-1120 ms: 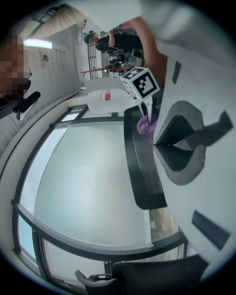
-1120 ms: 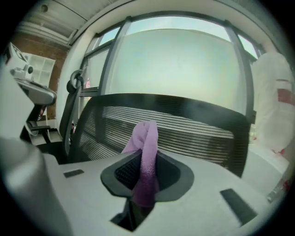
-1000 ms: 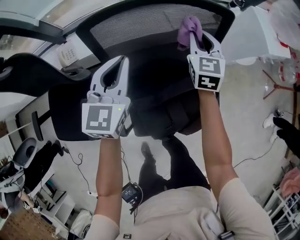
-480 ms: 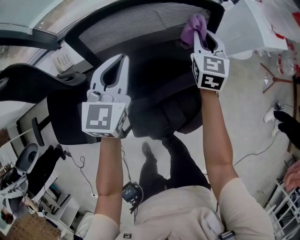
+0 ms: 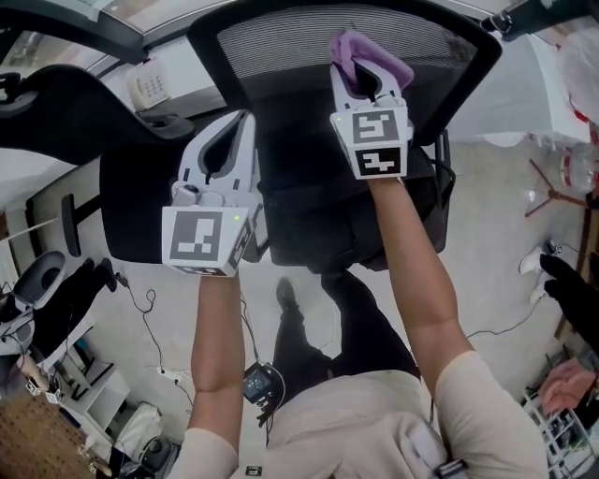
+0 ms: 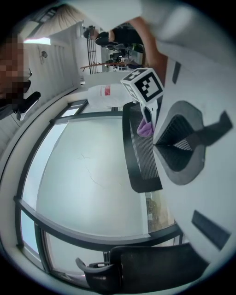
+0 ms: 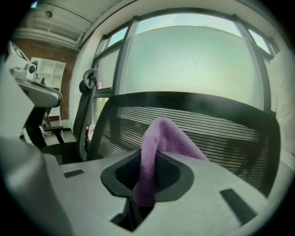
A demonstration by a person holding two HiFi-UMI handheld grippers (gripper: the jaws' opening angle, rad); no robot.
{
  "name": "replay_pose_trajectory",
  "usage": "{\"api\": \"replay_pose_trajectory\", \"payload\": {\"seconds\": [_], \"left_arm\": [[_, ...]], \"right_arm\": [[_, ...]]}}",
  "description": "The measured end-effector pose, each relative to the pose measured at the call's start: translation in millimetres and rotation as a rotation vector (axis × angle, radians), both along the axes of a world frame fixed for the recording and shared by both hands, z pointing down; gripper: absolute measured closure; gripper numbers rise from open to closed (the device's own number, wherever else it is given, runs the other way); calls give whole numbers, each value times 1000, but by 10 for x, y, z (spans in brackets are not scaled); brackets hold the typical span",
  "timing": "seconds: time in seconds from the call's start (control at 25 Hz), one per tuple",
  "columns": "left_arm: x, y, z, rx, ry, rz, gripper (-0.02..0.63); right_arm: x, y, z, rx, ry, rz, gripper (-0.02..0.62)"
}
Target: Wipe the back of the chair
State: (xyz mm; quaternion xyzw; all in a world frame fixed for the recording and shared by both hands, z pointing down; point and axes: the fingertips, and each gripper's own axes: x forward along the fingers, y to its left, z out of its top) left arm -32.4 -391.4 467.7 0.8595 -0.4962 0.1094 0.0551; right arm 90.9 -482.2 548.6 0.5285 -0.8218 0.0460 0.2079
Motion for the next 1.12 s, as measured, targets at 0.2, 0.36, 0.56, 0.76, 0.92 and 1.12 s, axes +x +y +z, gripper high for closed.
{"api": "replay_pose_trajectory", "payload": {"seconds": [0.2,0.36,0.56,0.76,0.92,1.12], "left_arm": [[-553,136,32,-4,0,-93,597],[-806,235,65,-9,1,-130,597],[-882,268,58,-8,0,-139,597],[-640,188,32,-7,-1,-96,597],[-242,73,26,-6,-4,-38,597],[324,-47,20,-5,1,51,597]], "right_arm": [[-1000,7,35,-11,0,-185,535],[-1455,81,38,-4,5,-267,535],[-1527,119,27,0,5,-277,535],[-1207,80,-5,10,10,-228,536],[-617,-5,-4,9,7,-138,537],[436,-27,28,3,11,30,537]]}}
